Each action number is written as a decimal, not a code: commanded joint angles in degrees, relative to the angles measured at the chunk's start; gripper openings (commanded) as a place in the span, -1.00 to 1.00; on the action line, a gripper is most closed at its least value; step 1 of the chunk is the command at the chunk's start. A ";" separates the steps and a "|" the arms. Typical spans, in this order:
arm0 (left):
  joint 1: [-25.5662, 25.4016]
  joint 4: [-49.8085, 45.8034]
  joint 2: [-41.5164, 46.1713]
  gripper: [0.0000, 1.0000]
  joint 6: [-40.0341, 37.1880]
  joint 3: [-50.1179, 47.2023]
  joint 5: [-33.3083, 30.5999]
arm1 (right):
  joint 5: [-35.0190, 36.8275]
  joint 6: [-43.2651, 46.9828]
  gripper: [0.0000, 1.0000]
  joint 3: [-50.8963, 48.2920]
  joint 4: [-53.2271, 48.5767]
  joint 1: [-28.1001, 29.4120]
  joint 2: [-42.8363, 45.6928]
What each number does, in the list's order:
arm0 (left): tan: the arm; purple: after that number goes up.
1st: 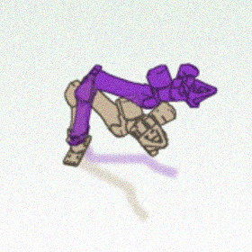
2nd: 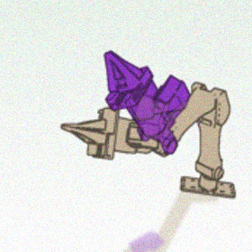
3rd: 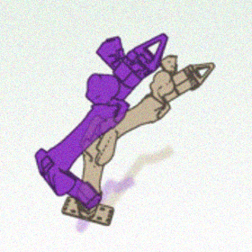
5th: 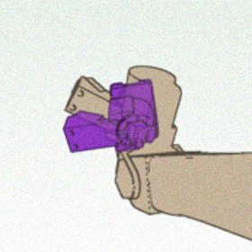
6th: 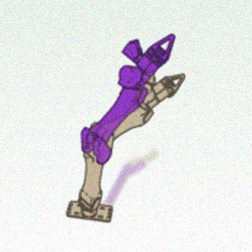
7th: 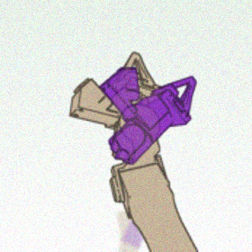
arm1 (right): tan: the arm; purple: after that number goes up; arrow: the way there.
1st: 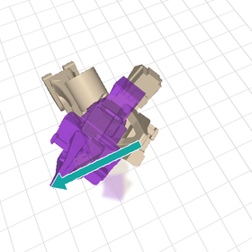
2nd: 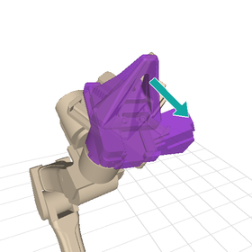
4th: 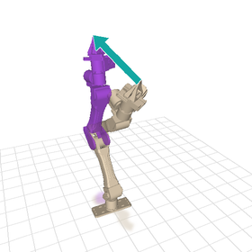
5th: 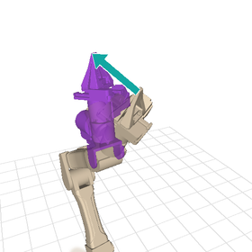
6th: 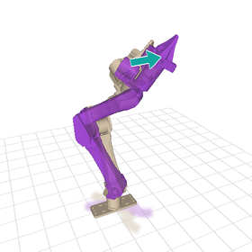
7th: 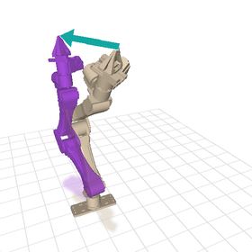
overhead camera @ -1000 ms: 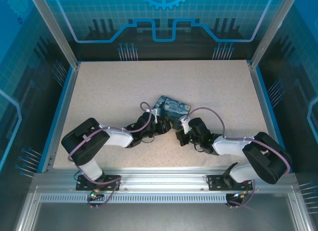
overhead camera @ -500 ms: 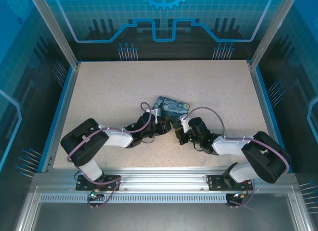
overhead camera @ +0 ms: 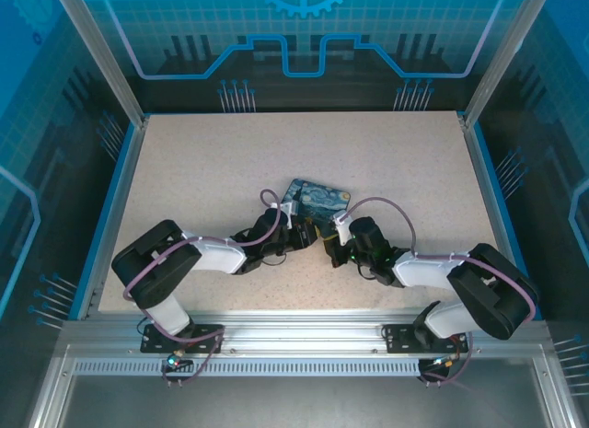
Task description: Unlock a padlock with a key
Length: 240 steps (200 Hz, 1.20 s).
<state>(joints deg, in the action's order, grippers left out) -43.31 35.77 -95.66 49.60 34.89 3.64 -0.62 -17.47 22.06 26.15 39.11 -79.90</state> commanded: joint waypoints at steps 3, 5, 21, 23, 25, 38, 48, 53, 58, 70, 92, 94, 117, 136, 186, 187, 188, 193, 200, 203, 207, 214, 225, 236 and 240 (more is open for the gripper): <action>-0.58 0.69 2.14 -0.49 -0.30 1.76 -0.47 | -1.05 1.03 -1.00 -0.36 3.17 0.89 0.85; -0.60 0.66 2.14 -0.49 -0.28 1.80 -0.43 | -1.18 1.04 -1.00 -0.36 3.13 0.92 0.88; -0.63 0.71 2.06 -0.49 -0.22 1.84 -0.56 | -1.13 0.96 -1.00 -0.52 2.91 0.93 0.94; -0.57 0.73 2.01 -0.49 -0.21 1.84 -0.56 | -1.13 0.95 -1.00 -0.53 2.98 0.96 1.01; -0.55 0.69 2.06 -0.49 -0.21 1.84 -0.56 | -1.18 0.95 -1.00 -0.55 2.95 0.92 0.98; -0.63 0.64 2.05 -0.49 -0.21 1.93 -0.55 | -1.26 0.86 -1.00 -0.87 3.11 0.95 1.07; -0.56 0.50 2.03 -0.49 -0.21 1.92 -0.54 | -1.22 0.86 -1.00 -0.97 3.16 0.91 1.20; -0.57 0.44 2.05 -0.49 -0.17 1.93 -0.63 | -1.31 0.86 -1.00 -1.00 3.06 0.96 1.17; -0.57 0.44 2.04 -0.49 -0.28 1.93 -0.66 | -1.31 0.86 -1.00 -1.06 2.95 0.92 1.24; -0.56 0.30 2.05 -0.48 -0.29 2.01 -0.71 | -1.31 0.86 -1.00 -1.15 2.85 0.90 1.41; -0.56 0.35 1.81 -0.48 -0.12 2.11 -0.57 | -0.92 0.69 -1.00 -1.57 2.64 0.88 1.73; -0.60 0.27 1.77 -0.48 -0.12 2.11 -0.56 | -0.88 0.64 -1.00 -1.65 2.69 0.90 1.75; -0.56 0.18 1.70 -0.48 -0.20 2.31 -0.39 | -0.95 0.61 -1.00 -1.86 2.96 0.89 2.16; -0.62 -0.16 1.64 -0.48 -0.20 2.50 -0.39 | -1.31 0.85 -1.00 -1.51 2.62 0.93 2.48; -0.68 -0.27 1.00 -0.48 -0.08 2.99 0.14 | -2.28 1.74 -1.00 -0.36 2.09 0.92 1.96; -0.70 -0.27 1.00 -0.48 -0.06 2.94 0.14 | -2.28 1.79 -1.00 -0.36 2.08 0.90 1.91; -0.71 -0.26 1.00 -0.48 -0.13 2.96 0.14 | -2.28 1.81 -1.00 -0.36 2.07 0.93 1.83; -0.70 -0.24 1.00 -0.48 -0.09 3.05 0.20 | -2.23 1.82 -1.00 -0.33 2.06 0.88 1.69; -0.65 -0.18 0.96 -0.48 -0.11 3.09 0.31 | -2.13 1.83 -1.00 -0.30 2.14 0.90 1.43; -0.69 -0.17 0.92 -0.48 -0.05 3.15 0.36 | -2.03 1.84 -1.00 -0.23 2.28 0.90 1.40; -0.68 -0.24 0.91 -0.48 -0.07 3.16 0.40 | -1.89 1.83 -1.00 -0.29 2.39 0.92 1.25; -0.71 -0.26 0.99 -0.48 -0.08 3.25 0.40 | -1.85 1.83 -1.00 -0.31 2.69 0.88 1.16; -0.69 -0.38 0.99 -0.48 -0.03 3.33 0.49 | -1.75 1.83 -1.00 -0.19 3.23 0.82 1.10; -0.64 -0.51 1.00 -0.48 -0.03 3.45 0.58 | -1.75 1.73 -1.00 0.00 3.50 0.70 1.18; -0.65 -0.55 1.00 -0.48 -0.03 3.48 0.57 | -1.71 1.77 -1.00 0.08 3.72 0.57 1.24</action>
<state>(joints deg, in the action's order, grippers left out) -43.40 33.80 -95.55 49.60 35.97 3.64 -1.74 -16.60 20.88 27.11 39.11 -78.39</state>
